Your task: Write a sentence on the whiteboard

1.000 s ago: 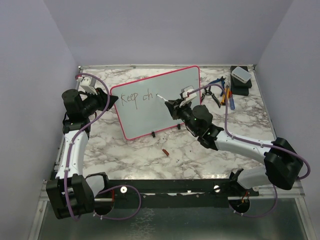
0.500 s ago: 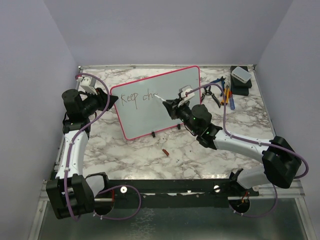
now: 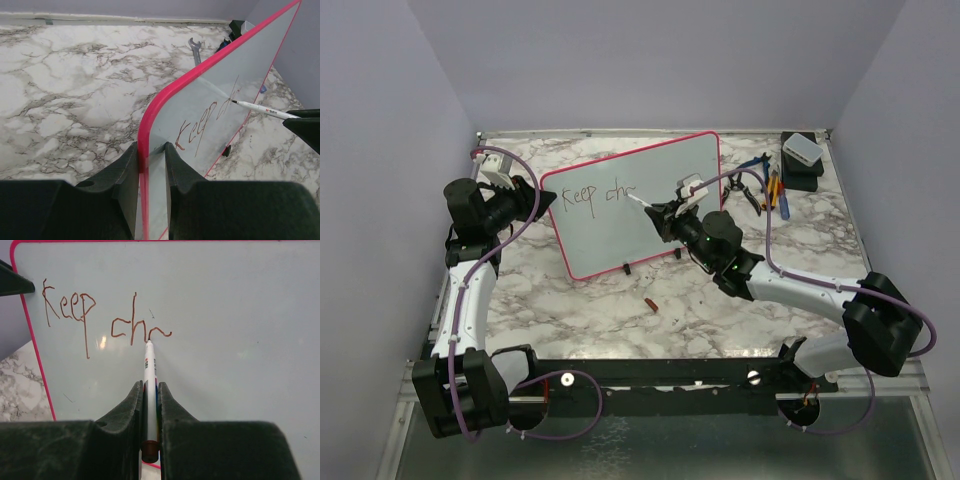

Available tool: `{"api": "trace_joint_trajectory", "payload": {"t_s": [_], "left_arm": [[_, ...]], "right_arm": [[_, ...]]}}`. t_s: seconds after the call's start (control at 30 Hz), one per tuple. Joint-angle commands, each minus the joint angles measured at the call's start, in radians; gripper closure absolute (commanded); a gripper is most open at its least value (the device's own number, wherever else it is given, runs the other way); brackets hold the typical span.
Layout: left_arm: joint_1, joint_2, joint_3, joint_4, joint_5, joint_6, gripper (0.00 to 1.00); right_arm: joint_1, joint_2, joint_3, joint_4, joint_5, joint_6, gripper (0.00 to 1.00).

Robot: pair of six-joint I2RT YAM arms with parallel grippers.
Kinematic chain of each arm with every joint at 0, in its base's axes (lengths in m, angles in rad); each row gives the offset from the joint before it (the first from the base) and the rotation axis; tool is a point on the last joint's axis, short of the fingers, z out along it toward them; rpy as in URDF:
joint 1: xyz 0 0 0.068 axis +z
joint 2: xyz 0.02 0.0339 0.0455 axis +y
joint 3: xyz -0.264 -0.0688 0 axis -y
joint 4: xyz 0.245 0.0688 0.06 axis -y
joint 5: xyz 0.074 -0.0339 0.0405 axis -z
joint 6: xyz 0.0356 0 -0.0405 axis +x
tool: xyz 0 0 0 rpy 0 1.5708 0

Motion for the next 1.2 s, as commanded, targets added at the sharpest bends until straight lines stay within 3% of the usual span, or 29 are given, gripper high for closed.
{"api": "trace_joint_trajectory", "payload": {"t_s": [0.0,0.37,1.17], "left_arm": [[0.001,-0.004,-0.012,-0.026,-0.001,0.014,0.88],[0.002,-0.003,-0.011,-0.026,-0.001,0.014,0.88],[0.001,-0.006,-0.015,-0.026,0.000,0.012,0.89]], "right_arm": [[-0.002,0.003,-0.023,-0.044,0.044,0.000,0.99],[-0.002,-0.018,0.005,-0.039,0.151,-0.029,0.99],[-0.002,-0.011,0.000,-0.017,0.142,-0.030,0.99]]}}
